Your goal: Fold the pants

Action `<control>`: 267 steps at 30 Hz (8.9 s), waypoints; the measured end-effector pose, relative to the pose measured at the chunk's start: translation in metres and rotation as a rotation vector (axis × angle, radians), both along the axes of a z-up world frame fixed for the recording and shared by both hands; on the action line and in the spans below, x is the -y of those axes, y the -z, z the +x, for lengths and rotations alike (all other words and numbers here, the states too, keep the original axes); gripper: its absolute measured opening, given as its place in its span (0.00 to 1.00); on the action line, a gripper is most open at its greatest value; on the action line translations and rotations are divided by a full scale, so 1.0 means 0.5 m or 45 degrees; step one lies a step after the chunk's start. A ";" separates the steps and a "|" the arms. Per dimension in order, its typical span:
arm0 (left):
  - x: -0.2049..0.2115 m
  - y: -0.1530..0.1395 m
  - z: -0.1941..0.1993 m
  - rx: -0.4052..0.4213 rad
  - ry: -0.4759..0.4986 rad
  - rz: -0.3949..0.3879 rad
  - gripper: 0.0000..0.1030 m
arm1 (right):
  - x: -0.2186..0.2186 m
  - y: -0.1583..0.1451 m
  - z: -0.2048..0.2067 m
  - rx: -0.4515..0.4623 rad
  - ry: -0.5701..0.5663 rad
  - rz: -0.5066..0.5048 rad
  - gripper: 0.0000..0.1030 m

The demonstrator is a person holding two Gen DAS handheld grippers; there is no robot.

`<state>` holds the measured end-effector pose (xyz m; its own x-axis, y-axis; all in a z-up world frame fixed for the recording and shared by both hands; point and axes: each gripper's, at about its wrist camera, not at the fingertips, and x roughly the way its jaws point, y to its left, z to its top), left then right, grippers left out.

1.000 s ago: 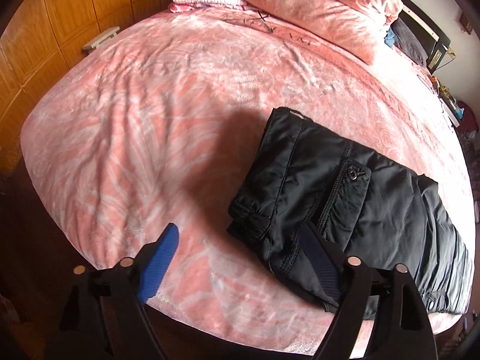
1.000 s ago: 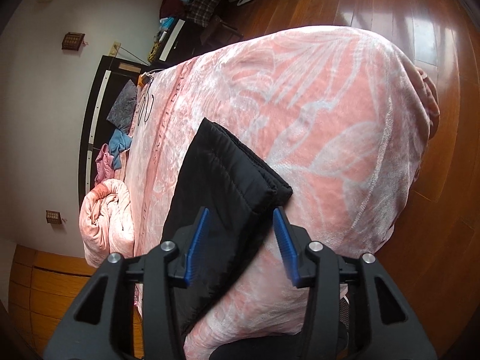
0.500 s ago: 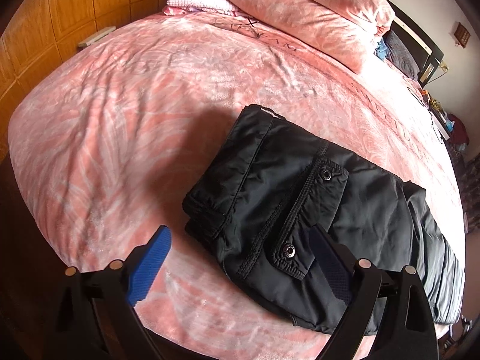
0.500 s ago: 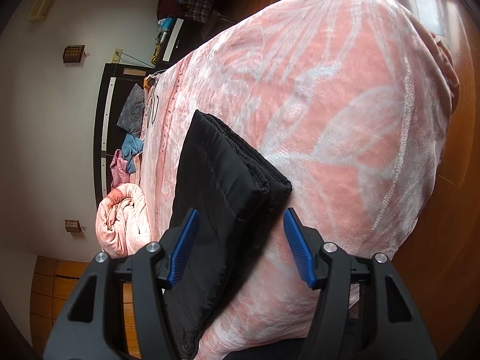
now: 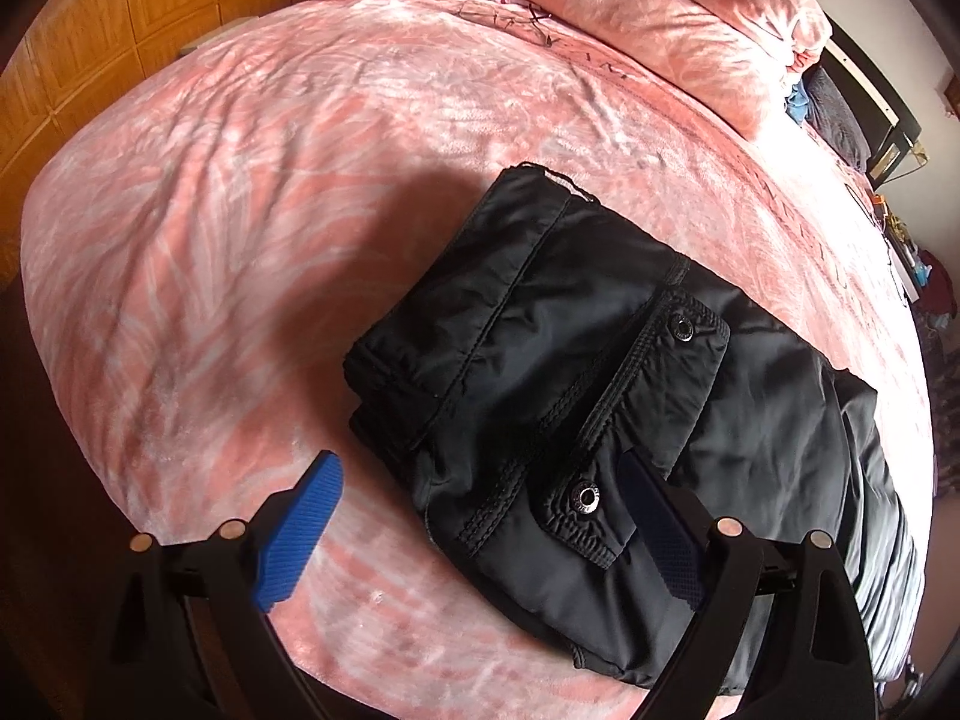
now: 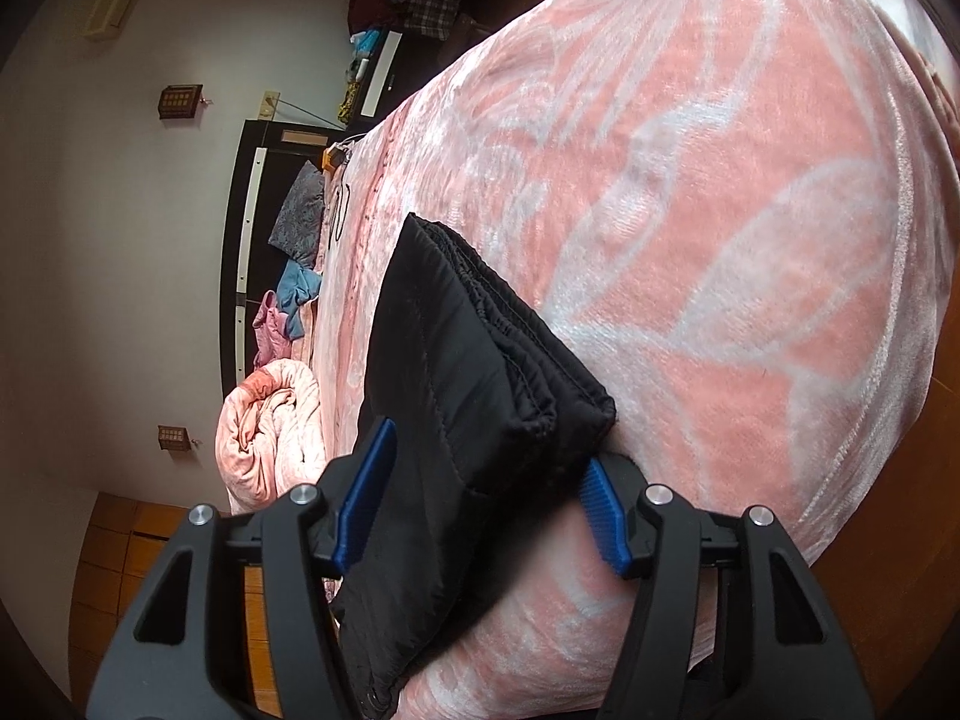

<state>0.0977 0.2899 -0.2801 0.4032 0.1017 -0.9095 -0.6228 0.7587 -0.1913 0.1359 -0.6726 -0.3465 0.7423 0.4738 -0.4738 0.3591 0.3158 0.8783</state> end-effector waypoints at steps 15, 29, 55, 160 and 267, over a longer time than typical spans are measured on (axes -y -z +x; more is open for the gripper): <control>0.004 -0.005 0.011 0.002 0.014 -0.005 0.91 | -0.017 -0.055 0.027 -0.030 -0.055 -0.112 0.23; 0.003 -0.003 -0.004 0.048 -0.001 -0.024 0.91 | -0.053 -0.149 0.040 -0.057 -0.074 -0.275 0.19; 0.035 -0.007 -0.045 0.199 0.013 0.083 0.91 | -0.294 -0.437 0.055 0.048 -0.200 -0.895 0.18; 0.127 0.006 -0.022 0.254 0.096 0.386 0.93 | -0.848 -0.563 0.088 0.385 -0.693 -1.677 0.17; 0.100 0.015 -0.035 0.305 0.152 0.239 0.96 | -1.192 -0.175 0.157 -0.169 -1.452 -1.193 0.06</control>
<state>0.0802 0.2401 -0.2874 0.6229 0.1977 -0.7569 -0.4811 0.8597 -0.1714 0.2144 -0.0764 -0.2590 0.1166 0.2483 -0.9616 -0.4066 0.8953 0.1819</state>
